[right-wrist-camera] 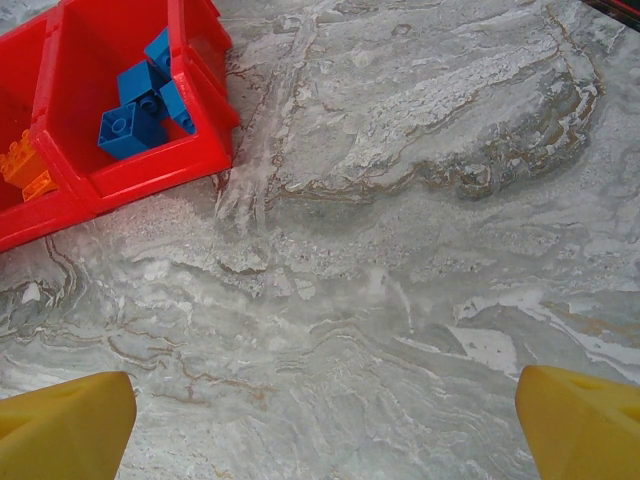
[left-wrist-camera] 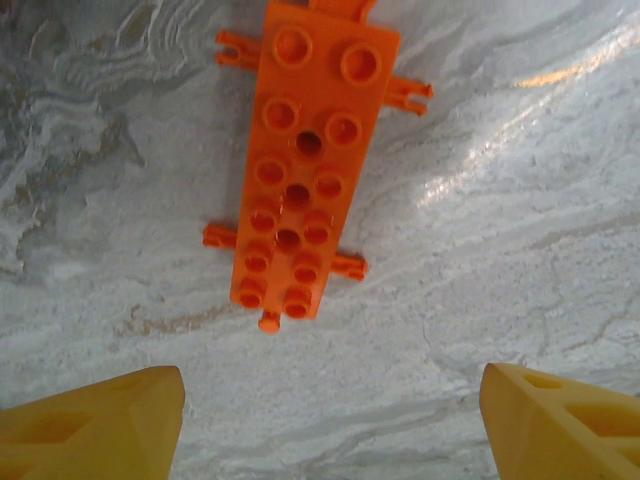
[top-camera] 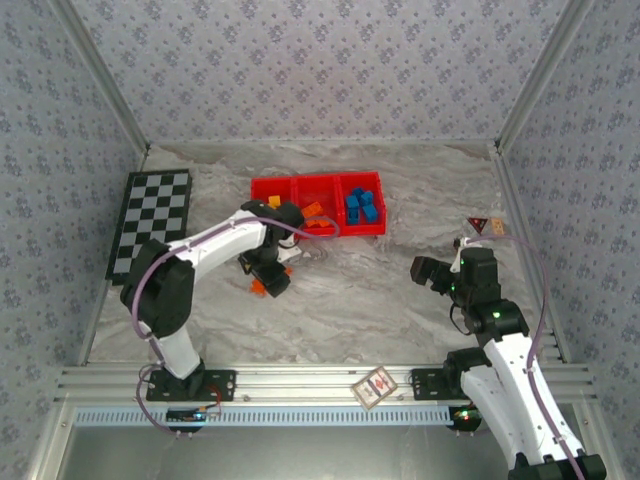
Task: Sort the legos into containers by color
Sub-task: Pick up the lego from the center of the table.
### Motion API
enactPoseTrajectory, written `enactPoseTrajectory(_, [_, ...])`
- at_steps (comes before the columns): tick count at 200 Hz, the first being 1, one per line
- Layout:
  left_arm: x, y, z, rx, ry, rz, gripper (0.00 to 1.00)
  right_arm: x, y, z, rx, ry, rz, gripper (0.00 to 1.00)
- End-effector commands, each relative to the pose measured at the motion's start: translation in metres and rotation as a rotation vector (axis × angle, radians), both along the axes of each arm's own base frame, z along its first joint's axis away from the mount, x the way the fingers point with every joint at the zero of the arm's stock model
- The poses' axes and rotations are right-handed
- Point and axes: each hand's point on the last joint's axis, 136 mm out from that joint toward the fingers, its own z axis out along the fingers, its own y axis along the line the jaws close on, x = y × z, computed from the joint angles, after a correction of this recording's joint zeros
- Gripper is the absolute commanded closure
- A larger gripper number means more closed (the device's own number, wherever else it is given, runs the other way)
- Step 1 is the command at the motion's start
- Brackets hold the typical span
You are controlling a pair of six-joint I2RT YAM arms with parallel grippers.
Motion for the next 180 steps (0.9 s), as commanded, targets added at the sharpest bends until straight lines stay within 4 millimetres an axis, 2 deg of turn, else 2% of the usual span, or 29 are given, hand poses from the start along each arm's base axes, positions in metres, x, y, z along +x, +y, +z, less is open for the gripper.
enactPoseTrajectory(1, [0.015, -0.005, -0.005, -0.036, -0.021, -0.014, 0.23, 0.002, -0.004, 0.012, -0.021, -0.025, -0.01, 0.0])
enactPoseTrajectory(84, [0.024, -0.008, -0.031, -0.065, 0.024, -0.062, 0.25, 0.004, -0.008, 0.009, -0.025, -0.034, -0.024, 0.0])
enactPoseTrajectory(122, [0.032, -0.003, -0.042, -0.027, 0.018, -0.071, 0.27, 0.005, -0.008, 0.01, -0.021, -0.036, -0.026, 0.0])
enactPoseTrajectory(157, [0.026, -0.001, -0.05, -0.028, 0.038, -0.067, 0.29, 0.003, -0.009, 0.011, -0.019, -0.039, -0.029, 0.0])
enactPoseTrajectory(180, [0.015, -0.003, -0.055, -0.047, 0.101, -0.06, 0.35, 0.003, -0.01, 0.012, -0.019, -0.044, -0.03, 0.0])
